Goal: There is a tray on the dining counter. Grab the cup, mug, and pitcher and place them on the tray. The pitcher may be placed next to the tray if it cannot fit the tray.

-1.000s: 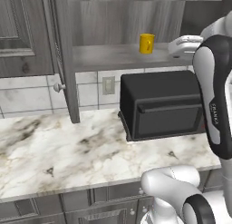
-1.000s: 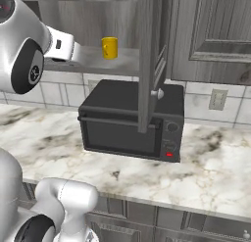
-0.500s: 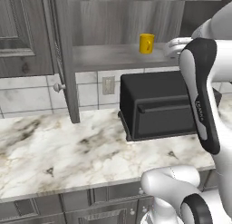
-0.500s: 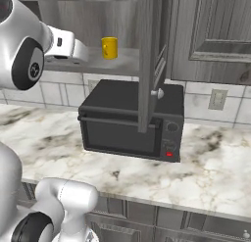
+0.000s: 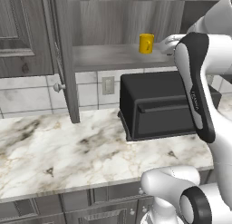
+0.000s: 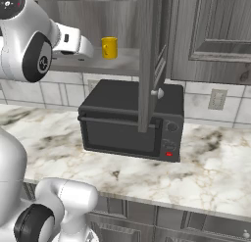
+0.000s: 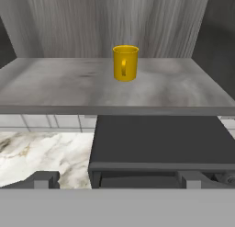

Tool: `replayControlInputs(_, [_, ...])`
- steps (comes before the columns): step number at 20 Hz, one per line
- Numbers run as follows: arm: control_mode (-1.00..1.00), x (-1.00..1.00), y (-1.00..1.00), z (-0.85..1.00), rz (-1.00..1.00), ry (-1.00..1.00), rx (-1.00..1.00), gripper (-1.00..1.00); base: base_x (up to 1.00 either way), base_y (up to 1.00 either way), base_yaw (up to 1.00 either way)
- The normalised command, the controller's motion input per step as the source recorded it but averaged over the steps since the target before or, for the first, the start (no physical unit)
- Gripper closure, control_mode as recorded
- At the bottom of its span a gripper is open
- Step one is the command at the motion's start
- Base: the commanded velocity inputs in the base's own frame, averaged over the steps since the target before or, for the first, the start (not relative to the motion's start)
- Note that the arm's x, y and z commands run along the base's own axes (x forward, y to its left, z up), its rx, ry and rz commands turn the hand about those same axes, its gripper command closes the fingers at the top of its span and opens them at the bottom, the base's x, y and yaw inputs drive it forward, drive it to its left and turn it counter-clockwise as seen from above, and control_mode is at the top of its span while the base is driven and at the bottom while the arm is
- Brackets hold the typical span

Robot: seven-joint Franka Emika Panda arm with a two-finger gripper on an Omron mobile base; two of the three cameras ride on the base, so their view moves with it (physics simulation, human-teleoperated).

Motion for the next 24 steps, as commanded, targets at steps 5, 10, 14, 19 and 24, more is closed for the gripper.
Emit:
replayControlInputs(5, [-1.00,0.32,0.00,0.00,0.00,0.01,0.00,-1.00,0.00,0.00,0.00])
replayControlInputs(10, [-1.00,0.48,0.00,-0.08,0.00,0.00,0.00,-1.00,0.00,0.00,0.00])
replayControlInputs(14, [-1.00,0.49,0.00,-0.22,0.00,0.00,0.00,-1.00,0.00,0.00,0.00])
replayControlInputs(19, [-1.00,0.52,-0.02,-0.14,0.00,0.00,0.00,-1.00,0.00,0.00,0.00])
replayControlInputs(24, [-1.00,0.56,-0.03,-0.06,0.00,0.00,0.00,-1.00,0.00,0.00,0.00])
